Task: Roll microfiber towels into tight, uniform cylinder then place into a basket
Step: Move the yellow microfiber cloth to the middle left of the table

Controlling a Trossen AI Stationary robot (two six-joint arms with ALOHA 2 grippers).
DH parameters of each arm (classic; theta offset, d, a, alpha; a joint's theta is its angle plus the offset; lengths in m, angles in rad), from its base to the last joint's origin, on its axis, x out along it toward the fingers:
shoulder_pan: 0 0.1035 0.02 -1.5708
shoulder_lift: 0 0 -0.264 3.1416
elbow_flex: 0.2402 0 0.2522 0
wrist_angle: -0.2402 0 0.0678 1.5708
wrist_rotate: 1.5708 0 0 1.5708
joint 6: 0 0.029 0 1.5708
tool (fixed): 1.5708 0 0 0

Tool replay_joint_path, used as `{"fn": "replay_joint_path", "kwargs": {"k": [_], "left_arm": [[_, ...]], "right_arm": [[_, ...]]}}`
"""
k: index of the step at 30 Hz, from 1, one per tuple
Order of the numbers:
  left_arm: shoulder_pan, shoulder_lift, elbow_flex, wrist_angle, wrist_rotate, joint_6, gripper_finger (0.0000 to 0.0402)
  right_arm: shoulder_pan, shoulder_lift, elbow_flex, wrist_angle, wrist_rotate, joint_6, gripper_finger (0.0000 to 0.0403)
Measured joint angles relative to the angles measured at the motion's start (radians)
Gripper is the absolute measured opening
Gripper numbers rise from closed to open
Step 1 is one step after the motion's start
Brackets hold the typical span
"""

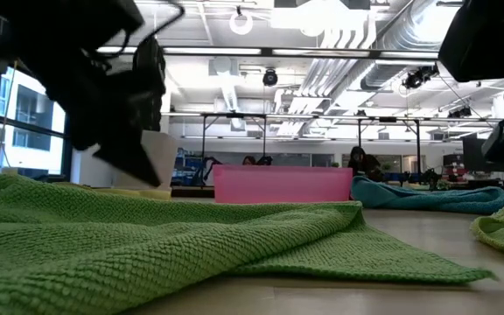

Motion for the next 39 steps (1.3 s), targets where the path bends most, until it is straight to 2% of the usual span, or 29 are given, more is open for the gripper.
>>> {"fn": "replay_joint_path", "kwargs": {"k": [3,9,21,26,34,39], "left_arm": [[0.034,0.018,-0.001,-0.074,0.052,-0.071,0.0149],[0.056,0.058,0.005,-0.105,0.13,-0.128,0.0149],[0.039,0.055,0.011,-0.286,0.1,-0.277,0.0149],[0.017,0.04,0.011,-0.373,0.069,-0.385,0.0149],[0.007,0.003,0.003,-0.708,0.069,-0.66,0.0149],[0.008,0.001,-0.004,-0.915,0.134,-0.823,0.0149]], "right_arm": [[-0.001,0.0,0.0,0.0,0.003,0.001,0.0157],[-0.001,0.0,0.0,-0.003,0.006,0.001,0.0157],[-0.001,0.0,0.0,-0.021,0.022,-0.046,0.0157],[-0.002,0.0,0.0,-0.028,0.062,-0.087,0.0157],[-0.037,0.0,0.0,-0.038,0.076,-0.12,0.0157],[-0.063,0.0,0.0,-0.041,0.075,-0.141,0.0157]]}}
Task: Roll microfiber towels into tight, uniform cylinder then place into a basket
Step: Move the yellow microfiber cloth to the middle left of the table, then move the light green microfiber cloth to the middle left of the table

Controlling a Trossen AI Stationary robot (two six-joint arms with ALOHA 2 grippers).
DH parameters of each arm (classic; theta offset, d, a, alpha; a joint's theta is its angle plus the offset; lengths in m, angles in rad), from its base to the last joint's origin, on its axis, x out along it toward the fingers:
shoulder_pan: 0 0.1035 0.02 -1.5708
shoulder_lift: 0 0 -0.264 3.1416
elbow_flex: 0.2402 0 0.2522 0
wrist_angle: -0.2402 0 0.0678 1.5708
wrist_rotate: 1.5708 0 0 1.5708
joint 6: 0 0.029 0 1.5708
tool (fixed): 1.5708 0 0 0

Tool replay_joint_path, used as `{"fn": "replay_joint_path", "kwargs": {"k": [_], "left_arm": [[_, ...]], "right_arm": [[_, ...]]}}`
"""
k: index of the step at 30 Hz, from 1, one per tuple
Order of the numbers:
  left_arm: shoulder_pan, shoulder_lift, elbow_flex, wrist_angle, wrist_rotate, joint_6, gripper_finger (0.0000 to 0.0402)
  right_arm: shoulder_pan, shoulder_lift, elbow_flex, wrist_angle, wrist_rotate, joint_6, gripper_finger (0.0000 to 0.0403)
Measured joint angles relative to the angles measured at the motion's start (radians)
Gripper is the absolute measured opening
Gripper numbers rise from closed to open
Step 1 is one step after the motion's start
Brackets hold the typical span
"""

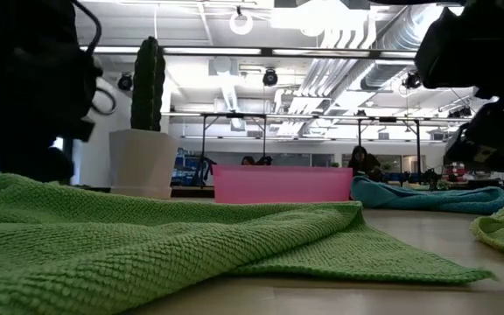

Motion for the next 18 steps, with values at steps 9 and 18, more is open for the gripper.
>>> {"fn": "replay_joint_path", "kwargs": {"k": [9,18], "left_arm": [[-0.015,-0.015,0.096,-0.031,-0.033,0.039,0.0149],[-0.067,-0.018,0.346,-0.002,-0.217,0.23,0.0149]], "right_arm": [[-0.053,0.0,0.0,-0.001,-0.013,-0.043,0.0157],[-0.07,0.0,0.0,0.136,-0.016,-0.044,0.0157]]}}
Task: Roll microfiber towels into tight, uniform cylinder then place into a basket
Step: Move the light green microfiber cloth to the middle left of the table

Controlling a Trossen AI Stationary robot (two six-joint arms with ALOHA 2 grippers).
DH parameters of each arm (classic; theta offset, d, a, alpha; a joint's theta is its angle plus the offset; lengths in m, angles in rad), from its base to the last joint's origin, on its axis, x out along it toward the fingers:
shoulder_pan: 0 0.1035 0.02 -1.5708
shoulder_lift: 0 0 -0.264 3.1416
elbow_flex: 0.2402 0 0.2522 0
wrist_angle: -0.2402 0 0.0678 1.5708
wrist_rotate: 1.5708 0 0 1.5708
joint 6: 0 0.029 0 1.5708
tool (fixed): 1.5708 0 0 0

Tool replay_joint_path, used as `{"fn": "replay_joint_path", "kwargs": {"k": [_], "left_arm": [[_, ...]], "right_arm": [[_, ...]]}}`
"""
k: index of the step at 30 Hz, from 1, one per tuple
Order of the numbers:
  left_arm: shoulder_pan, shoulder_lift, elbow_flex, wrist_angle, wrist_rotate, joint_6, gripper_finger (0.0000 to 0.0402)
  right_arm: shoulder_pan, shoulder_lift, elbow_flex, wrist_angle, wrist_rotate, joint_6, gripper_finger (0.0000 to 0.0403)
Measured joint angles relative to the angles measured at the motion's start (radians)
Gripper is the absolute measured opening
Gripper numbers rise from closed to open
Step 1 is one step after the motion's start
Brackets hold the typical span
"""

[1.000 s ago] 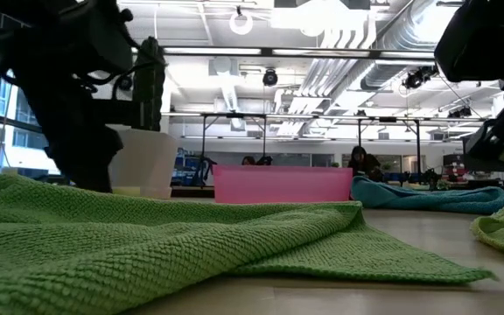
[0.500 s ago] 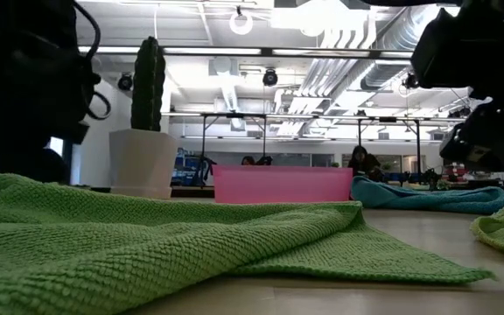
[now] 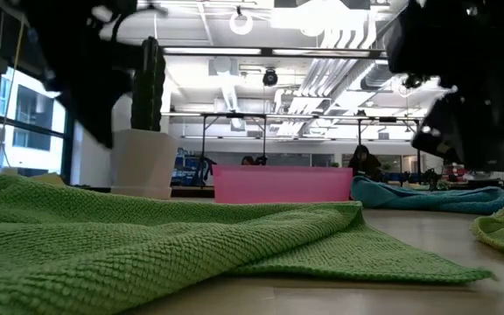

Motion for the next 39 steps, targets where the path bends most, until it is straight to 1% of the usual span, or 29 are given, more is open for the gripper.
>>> {"fn": "replay_joint_path", "kwargs": {"k": [3,7,11,14,17,22,25,28,30,35,37,39], "left_arm": [[-0.021,0.0,0.051,0.093,-0.024,0.077,0.0149],[-0.056,0.0,0.074,0.272,-0.005,0.25,0.0149],[-0.1,0.0,0.07,0.47,0.102,0.383,0.0149],[-0.141,0.022,0.07,0.591,0.194,0.456,0.0149],[-0.182,0.051,0.07,0.664,0.223,0.483,0.0149],[-0.218,0.089,0.07,0.702,0.201,0.467,0.0149],[-0.224,0.104,0.069,0.701,0.18,0.465,0.0149],[-0.226,0.122,0.069,0.697,0.177,0.465,0.0149],[-0.224,0.132,0.069,0.701,0.176,0.465,0.0149],[-0.211,0.14,0.069,0.693,0.175,0.465,0.0149],[-0.201,0.14,0.069,0.693,0.174,0.465,0.0149],[-0.192,0.14,0.069,0.693,0.17,0.465,0.0149]], "right_arm": [[0.0,0.0,0.0,0.112,-0.001,-0.035,0.0157],[0.001,0.0,0.0,0.218,0.028,-0.068,0.0157],[0.017,0.0,0.0,0.222,0.034,-0.057,0.0157],[0.062,0.001,0.0,0.202,0.033,-0.003,0.0157],[0.118,0.019,0.0,0.199,0.033,0.08,0.0157],[0.187,0.078,0.0,0.17,0.032,0.198,0.0157],[0.2,0.111,0.0,0.089,0.032,0.263,0.0157],[0.2,0.124,0.0,-0.042,0.02,0.321,0.0157],[0.199,0.115,0.006,-0.125,-0.007,0.349,0.0157],[0.2,0.064,0.003,-0.347,-0.153,0.364,0.0157],[0.2,0.036,0.001,-0.447,-0.174,0.364,0.0157],[0.2,0.011,0.0,-0.55,-0.171,0.364,0.0157]]}}
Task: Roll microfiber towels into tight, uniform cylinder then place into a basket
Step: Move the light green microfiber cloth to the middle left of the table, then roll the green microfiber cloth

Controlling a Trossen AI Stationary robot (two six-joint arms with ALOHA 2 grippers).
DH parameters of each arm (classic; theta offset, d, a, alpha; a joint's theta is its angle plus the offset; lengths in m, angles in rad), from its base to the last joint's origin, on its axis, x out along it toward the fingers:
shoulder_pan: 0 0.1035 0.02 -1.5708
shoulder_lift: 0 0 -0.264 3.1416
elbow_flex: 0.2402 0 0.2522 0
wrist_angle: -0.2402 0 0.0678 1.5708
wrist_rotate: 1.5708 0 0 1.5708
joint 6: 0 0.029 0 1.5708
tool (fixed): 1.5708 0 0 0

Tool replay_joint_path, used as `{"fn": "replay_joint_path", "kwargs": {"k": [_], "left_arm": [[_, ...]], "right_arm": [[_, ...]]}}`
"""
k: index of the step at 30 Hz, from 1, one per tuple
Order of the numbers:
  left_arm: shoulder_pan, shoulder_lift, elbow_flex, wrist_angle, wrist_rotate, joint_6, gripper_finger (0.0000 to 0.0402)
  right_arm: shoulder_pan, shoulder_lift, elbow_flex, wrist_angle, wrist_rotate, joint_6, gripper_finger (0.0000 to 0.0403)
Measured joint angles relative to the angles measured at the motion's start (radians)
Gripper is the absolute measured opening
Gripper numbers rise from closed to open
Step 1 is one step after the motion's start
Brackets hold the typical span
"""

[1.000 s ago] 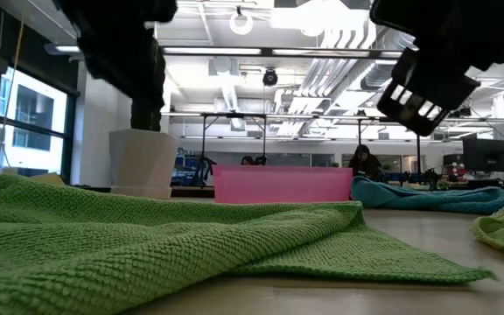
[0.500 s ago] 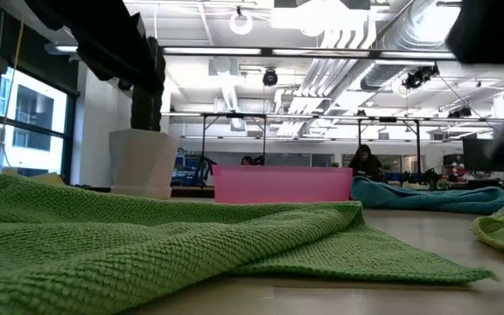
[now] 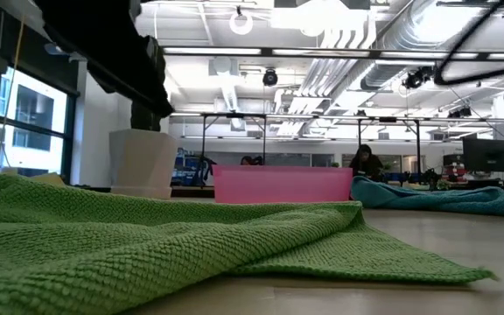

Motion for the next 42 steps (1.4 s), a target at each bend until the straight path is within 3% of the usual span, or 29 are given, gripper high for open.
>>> {"fn": "replay_joint_path", "kwargs": {"k": [5,11,16,19,24,27,34,42], "left_arm": [[0.029,0.0,0.0,-0.001,-0.019,0.035,0.0149],[0.075,0.0,0.0,0.0,-0.011,0.078,0.0149],[0.111,0.0,0.0,0.0,0.097,0.078,0.0149],[0.112,0.0,0.0,0.0,0.189,0.079,0.0149],[0.082,0.0,0.0,0.0,0.302,0.019,0.0149],[0.051,0.0,0.0,0.007,0.325,-0.039,0.0149],[-0.005,0.017,0.003,0.159,0.325,-0.054,0.0149],[-0.011,0.157,0.002,0.257,0.308,-0.064,0.0149]], "right_arm": [[-0.003,-0.042,0.0,-0.231,0.042,0.0,0.0157],[-0.006,-0.09,0.0,-0.378,0.148,-0.001,0.0157],[-0.023,-0.108,0.094,-0.536,0.174,-0.004,0.0157],[-0.026,-0.109,0.187,-0.556,0.315,-0.035,0.0157],[-0.026,-0.109,0.279,-0.378,0.669,-0.148,0.0157],[-0.036,-0.109,0.278,-0.251,0.788,-0.239,0.0157],[-0.089,-0.084,0.211,0.0,0.806,-0.318,0.0157],[-0.102,0.08,0.194,0.416,0.785,-0.523,0.0157]]}}
